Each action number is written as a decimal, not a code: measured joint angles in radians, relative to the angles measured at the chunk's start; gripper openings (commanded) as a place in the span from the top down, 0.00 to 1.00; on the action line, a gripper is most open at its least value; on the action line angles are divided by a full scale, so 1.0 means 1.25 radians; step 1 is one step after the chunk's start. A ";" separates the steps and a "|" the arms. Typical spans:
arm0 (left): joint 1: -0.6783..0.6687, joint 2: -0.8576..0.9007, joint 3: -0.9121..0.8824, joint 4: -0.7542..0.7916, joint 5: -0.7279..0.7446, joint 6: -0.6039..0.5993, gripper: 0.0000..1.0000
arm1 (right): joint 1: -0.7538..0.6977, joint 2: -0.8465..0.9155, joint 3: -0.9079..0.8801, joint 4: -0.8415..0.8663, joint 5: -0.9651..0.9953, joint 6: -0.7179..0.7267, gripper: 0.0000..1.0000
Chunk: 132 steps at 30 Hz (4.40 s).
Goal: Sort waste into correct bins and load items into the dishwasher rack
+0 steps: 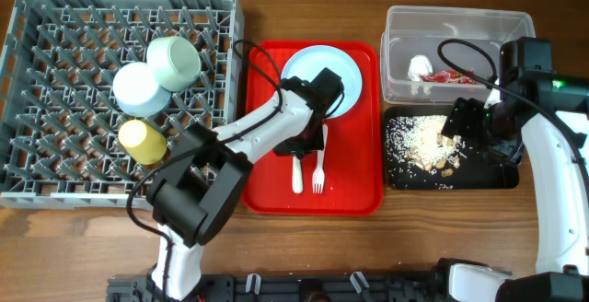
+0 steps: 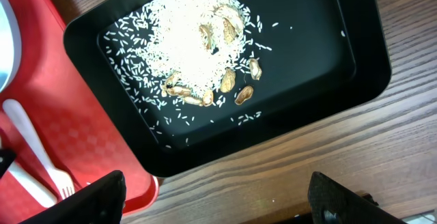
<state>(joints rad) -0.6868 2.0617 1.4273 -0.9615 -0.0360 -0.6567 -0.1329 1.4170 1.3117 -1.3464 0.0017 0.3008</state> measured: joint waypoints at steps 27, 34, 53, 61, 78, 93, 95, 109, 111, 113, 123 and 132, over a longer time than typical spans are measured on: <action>0.389 -0.246 -0.015 0.031 -0.021 0.408 0.38 | 0.000 0.000 0.000 0.000 0.000 0.000 0.14; 0.386 -0.245 -0.015 0.027 -0.021 0.411 0.34 | 0.000 0.000 0.000 0.000 0.000 -0.003 0.14; -0.048 -0.123 -0.012 0.062 0.087 0.074 0.30 | 0.000 0.000 0.000 0.000 0.000 -0.003 0.14; -0.070 -0.006 -0.012 0.074 0.087 0.060 0.38 | 0.000 0.000 0.000 0.000 0.000 -0.003 0.14; -0.115 0.011 0.004 0.067 0.000 0.060 0.59 | 0.000 0.000 0.000 0.000 0.000 -0.006 0.14; -0.120 0.013 0.010 0.037 -0.001 0.054 0.96 | 0.000 0.000 0.000 0.000 0.000 -0.009 0.14; -0.118 0.011 0.011 0.021 -0.001 0.054 0.96 | 0.000 0.000 0.000 0.000 0.000 -0.009 0.14; 0.175 -0.331 0.030 -0.057 -0.098 0.169 0.96 | 0.000 0.000 0.000 0.000 0.000 -0.015 0.14; 0.261 -0.360 0.033 -0.039 -0.118 0.193 0.96 | 0.000 0.000 0.000 0.000 0.000 -0.015 0.14; 0.325 -0.359 0.033 -0.027 -0.120 0.224 0.96 | 0.000 0.000 0.000 0.000 0.000 -0.015 0.14; 0.368 -0.253 0.033 0.008 -0.090 0.342 0.54 | 0.000 0.000 0.000 0.000 0.000 -0.015 0.14; 0.327 -0.263 0.033 0.063 -0.040 0.346 0.34 | 0.000 0.000 0.000 0.000 0.000 -0.015 0.14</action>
<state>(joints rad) -0.2775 1.7325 1.4685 -0.8822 -0.0860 -0.2245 -0.1329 1.4170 1.3117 -1.3460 0.0017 0.2821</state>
